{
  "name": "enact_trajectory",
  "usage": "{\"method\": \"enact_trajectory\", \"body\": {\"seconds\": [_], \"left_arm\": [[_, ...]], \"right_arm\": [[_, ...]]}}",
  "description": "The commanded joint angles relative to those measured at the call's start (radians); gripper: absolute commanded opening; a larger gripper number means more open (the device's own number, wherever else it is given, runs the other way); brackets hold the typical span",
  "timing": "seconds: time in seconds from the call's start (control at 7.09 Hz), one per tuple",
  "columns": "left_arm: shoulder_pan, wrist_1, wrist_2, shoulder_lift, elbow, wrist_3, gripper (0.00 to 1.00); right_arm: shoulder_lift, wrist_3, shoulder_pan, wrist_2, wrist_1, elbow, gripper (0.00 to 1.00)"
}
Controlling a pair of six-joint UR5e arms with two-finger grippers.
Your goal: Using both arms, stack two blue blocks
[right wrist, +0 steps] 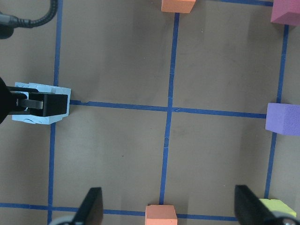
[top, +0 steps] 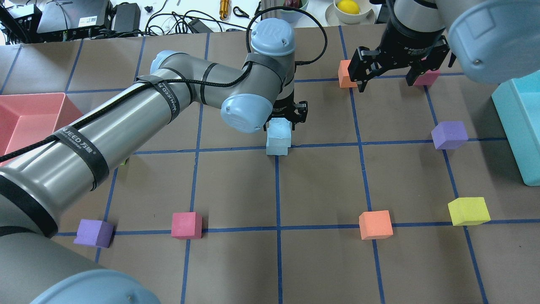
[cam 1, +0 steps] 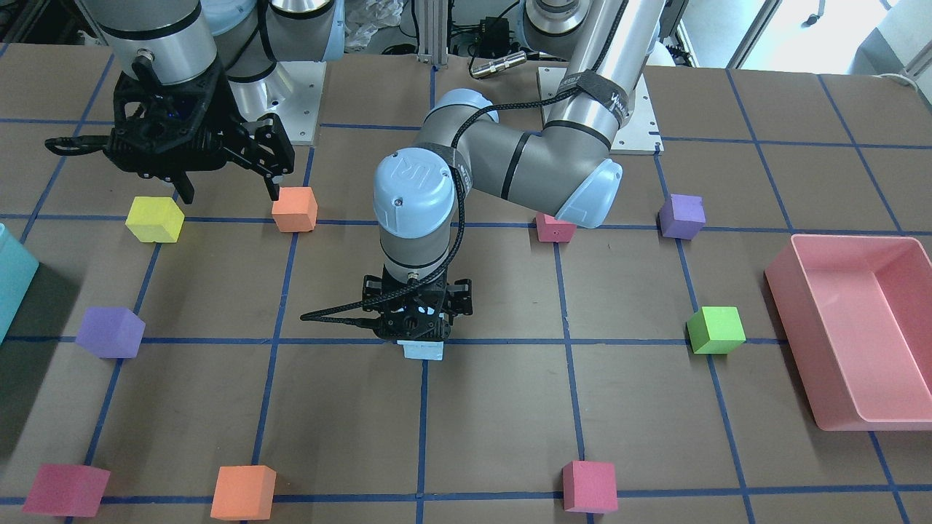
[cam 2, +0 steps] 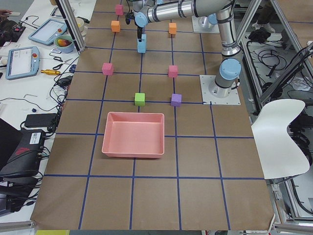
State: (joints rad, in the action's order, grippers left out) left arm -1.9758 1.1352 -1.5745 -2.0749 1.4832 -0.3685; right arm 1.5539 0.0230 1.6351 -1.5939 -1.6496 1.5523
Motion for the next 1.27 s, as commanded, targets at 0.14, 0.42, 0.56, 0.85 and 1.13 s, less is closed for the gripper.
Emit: {"method": "enact_trajectory", "body": {"seconds": [0.14, 0.42, 0.56, 0.85, 1.13], "left_arm": [[0.128, 0.154, 0.010, 0.112, -0.069, 0.157, 1.00], [0.251, 0.317, 0.010, 0.229, -0.093, 0.291, 1.00], [0.315, 0.358, 0.001, 0.289, -0.080, 0.371, 1.00], [0.391, 0.395, -0.001, 0.402, -0.031, 0.474, 1.00], [0.430, 0.318, 0.005, 0.459, 0.096, 0.491, 1.00]], "right_arm": [[0.000, 0.000, 0.000, 0.000, 0.001, 0.000, 1.00], [0.000, 0.000, 0.000, -0.002, -0.001, 0.000, 1.00], [0.002, 0.000, 0.000, -0.001, 0.001, 0.000, 1.00], [0.000, 0.000, 0.000, -0.001, -0.001, 0.000, 1.00], [0.000, 0.000, 0.000, 0.000, -0.001, 0.000, 1.00]]}}
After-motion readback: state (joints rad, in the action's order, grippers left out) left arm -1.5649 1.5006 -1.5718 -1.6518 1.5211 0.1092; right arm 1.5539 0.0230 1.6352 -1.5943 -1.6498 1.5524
